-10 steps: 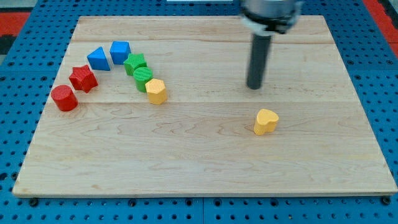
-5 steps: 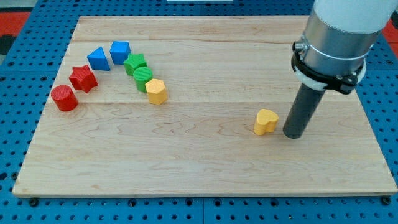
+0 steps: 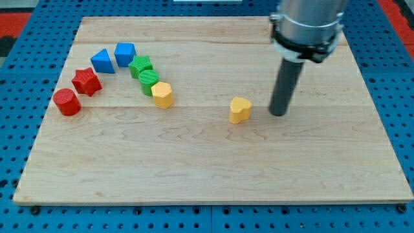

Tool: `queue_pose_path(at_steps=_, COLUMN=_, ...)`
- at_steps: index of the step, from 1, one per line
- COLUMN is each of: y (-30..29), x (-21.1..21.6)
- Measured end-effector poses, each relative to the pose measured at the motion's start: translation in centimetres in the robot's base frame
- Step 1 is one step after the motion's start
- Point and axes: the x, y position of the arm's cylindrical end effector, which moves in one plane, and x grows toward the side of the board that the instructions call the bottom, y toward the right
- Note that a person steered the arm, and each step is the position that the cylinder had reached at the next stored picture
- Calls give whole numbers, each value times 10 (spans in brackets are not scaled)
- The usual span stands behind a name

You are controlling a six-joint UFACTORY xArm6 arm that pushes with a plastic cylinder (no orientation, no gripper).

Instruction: Place the heart bottom right to the hexagon

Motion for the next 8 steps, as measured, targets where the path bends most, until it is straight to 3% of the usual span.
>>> queue_pose_path(at_steps=2, y=-118, x=1)
queue_pose_path(at_steps=8, y=-135, x=18)
